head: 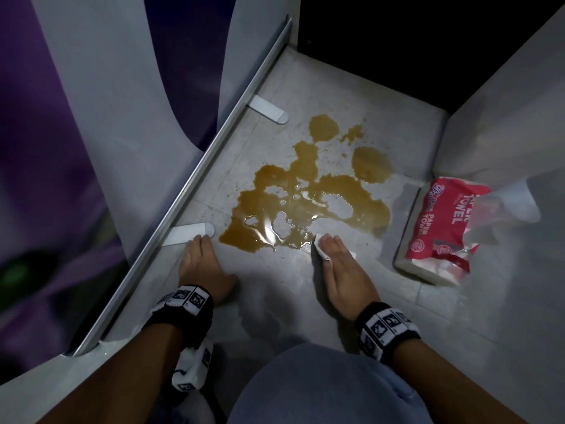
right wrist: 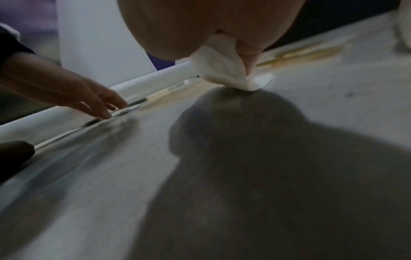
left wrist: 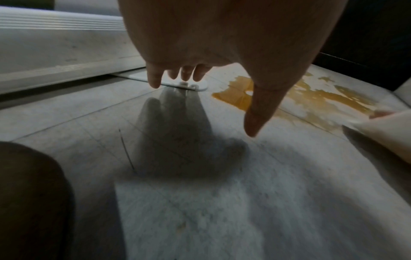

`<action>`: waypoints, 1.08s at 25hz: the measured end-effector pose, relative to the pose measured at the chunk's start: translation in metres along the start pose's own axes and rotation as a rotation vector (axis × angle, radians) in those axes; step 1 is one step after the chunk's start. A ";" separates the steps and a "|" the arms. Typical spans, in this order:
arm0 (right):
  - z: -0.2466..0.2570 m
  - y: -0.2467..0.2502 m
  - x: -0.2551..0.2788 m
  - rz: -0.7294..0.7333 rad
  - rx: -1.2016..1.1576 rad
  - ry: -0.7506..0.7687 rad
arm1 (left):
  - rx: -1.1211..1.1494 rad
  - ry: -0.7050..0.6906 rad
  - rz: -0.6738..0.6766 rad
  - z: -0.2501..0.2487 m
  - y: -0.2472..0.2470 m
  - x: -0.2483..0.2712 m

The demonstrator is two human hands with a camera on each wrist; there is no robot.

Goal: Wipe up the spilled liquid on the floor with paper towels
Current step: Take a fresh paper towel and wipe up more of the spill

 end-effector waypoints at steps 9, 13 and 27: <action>0.023 -0.051 -0.021 -0.080 0.186 -0.176 | -0.187 0.043 0.060 0.001 -0.002 -0.006; 0.020 -0.058 -0.016 -0.085 0.207 -0.110 | -0.208 0.047 0.158 0.009 0.001 -0.015; 0.047 -0.073 -0.069 -0.081 0.139 -0.184 | -0.220 0.081 0.258 0.001 0.010 -0.016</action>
Point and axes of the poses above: each hand's wrist, its own x-axis away from the middle knuckle, its own y-axis out of the back of the hand, z = x × y, the point moved 1 cm from there along -x, towards the middle knuckle, and after that the axes turned 2 degrees about -z, right-handed, at the moved point
